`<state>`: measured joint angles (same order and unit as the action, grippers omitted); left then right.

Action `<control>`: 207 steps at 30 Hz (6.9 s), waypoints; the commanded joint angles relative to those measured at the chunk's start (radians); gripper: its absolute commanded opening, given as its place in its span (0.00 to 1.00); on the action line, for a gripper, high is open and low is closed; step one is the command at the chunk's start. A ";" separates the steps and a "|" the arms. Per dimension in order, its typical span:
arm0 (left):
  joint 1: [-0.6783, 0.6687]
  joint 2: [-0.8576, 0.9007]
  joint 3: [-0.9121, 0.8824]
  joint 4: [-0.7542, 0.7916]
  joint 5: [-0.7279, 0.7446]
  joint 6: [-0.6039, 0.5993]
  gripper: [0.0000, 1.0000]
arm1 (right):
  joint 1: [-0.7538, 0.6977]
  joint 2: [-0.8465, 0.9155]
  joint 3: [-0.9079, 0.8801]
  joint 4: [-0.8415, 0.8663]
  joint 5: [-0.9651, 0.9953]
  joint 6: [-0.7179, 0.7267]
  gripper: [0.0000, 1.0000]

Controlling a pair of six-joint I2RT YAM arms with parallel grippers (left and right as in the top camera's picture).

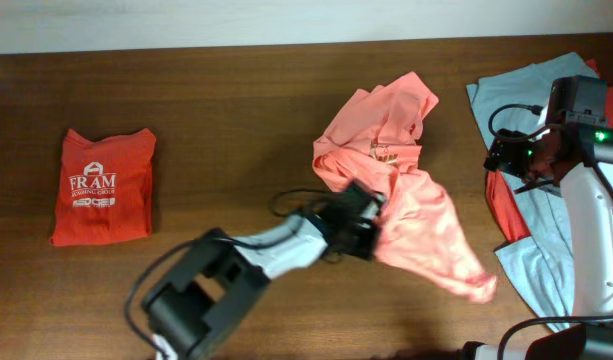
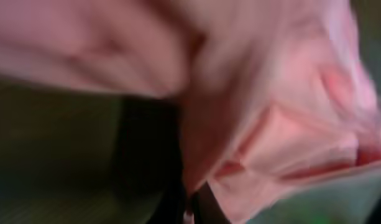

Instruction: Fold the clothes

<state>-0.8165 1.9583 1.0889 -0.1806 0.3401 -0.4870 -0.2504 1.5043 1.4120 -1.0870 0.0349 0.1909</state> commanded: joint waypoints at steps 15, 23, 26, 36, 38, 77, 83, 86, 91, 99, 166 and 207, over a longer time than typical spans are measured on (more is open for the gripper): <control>0.861 -0.585 0.004 -0.429 -0.127 0.191 0.58 | -0.005 -0.010 0.005 0.002 -0.005 0.008 0.90; 0.837 -0.582 -0.023 -0.839 -0.126 0.188 0.59 | -0.005 -0.010 0.005 0.002 -0.005 0.005 0.90; 0.798 -0.582 -0.083 -0.880 -0.121 0.188 0.59 | -0.005 -0.010 0.005 0.002 -0.005 0.005 0.90; 0.665 -0.582 -0.264 -0.724 -0.241 0.189 0.74 | -0.005 -0.010 0.005 0.001 -0.006 0.005 0.90; 0.660 -0.582 -0.273 -0.686 -0.303 0.189 0.74 | -0.005 -0.010 0.005 0.001 -0.006 0.005 0.90; 0.780 -0.698 0.019 -0.664 -0.547 0.190 0.00 | 0.002 0.016 0.005 0.033 -0.195 -0.091 0.89; 0.841 -0.778 0.023 -0.682 -0.546 0.190 0.00 | 0.097 0.155 0.003 0.105 -0.287 -0.184 0.86; 0.841 -0.776 0.023 -0.688 -0.542 0.190 0.00 | 0.152 0.232 0.003 0.161 -0.287 -0.184 0.84; 0.841 -0.775 0.023 -0.689 -0.539 0.190 0.01 | 0.235 0.404 0.003 0.256 -0.291 -0.184 0.84; 0.841 -0.775 0.023 -0.689 -0.539 0.190 0.01 | 0.324 0.582 0.003 0.416 -0.296 -0.184 0.84; 0.801 -0.238 0.626 -0.807 -0.486 0.246 0.00 | 0.238 0.690 0.657 -0.186 -0.206 -0.183 0.36; 0.780 -0.171 0.626 -0.703 -0.501 0.250 0.00 | 0.362 0.682 0.279 0.009 -0.074 -0.261 0.51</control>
<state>-0.0338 1.7943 1.7031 -0.8818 -0.1539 -0.2523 0.1093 2.2040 1.6978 -1.0832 -0.0666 -0.0784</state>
